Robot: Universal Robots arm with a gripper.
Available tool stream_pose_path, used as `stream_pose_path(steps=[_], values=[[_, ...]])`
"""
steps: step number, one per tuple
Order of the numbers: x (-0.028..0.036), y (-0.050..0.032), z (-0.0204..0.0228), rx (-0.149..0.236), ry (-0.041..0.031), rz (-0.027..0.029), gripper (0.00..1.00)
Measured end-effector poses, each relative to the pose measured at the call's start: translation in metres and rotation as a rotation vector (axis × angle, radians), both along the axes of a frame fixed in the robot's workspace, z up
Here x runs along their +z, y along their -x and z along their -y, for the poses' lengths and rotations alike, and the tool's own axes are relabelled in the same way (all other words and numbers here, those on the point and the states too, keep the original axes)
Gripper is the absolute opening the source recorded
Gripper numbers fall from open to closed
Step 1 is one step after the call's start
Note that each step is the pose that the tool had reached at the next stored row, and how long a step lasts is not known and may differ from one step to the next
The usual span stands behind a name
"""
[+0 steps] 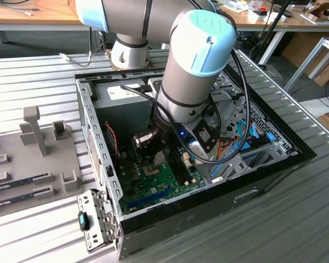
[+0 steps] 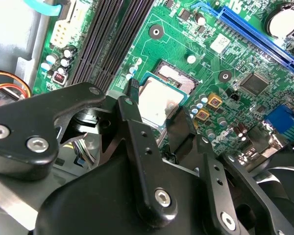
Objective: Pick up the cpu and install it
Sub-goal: 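Place the cpu into insertion slot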
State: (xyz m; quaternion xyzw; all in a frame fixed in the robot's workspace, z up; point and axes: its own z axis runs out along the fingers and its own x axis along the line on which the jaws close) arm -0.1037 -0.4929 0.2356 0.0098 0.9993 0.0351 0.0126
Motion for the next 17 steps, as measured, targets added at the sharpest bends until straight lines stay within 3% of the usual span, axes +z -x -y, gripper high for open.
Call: stream_pose_path(steps=[17], values=[[-0.0034,0.0,0.0015,0.0,0.0,0.0,0.47]])
